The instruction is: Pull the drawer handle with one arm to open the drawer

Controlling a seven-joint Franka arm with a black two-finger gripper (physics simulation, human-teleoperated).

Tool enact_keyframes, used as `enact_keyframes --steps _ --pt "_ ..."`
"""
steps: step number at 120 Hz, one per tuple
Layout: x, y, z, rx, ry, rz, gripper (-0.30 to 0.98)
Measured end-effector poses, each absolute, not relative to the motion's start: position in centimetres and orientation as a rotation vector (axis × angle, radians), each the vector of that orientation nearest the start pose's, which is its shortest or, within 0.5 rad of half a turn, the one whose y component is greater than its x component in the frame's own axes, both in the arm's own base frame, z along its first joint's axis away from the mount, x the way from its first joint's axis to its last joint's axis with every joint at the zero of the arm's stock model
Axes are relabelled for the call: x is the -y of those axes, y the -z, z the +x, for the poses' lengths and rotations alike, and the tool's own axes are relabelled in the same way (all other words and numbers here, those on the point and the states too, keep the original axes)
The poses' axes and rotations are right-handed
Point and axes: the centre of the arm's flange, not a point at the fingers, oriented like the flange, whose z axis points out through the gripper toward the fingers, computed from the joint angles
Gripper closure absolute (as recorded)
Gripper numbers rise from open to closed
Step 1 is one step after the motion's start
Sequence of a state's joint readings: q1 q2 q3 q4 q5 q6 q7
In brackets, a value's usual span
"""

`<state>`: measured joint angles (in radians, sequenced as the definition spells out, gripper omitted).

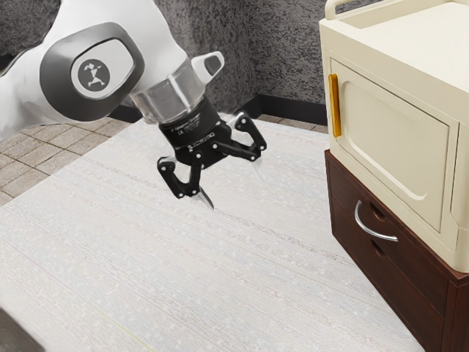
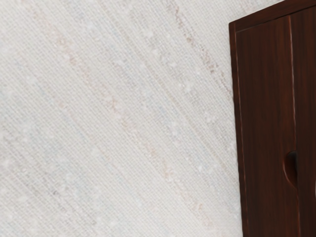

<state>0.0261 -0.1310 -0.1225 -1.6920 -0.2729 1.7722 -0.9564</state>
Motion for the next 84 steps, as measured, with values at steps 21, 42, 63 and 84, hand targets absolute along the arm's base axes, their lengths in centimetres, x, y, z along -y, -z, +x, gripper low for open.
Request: enact_keyframes --steps 21,42,63,84 --pt "10.1 -62.0 54.5 1.627 0.244 -3.185 0.16" --pt "11.3 -60.3 55.7 1.724 0.398 -3.205 0.27" --pt "14.2 -59.1 55.4 1.699 0.473 -3.242 0.37" --pt "15.4 -58.5 55.8 1.694 0.513 -3.262 0.4"
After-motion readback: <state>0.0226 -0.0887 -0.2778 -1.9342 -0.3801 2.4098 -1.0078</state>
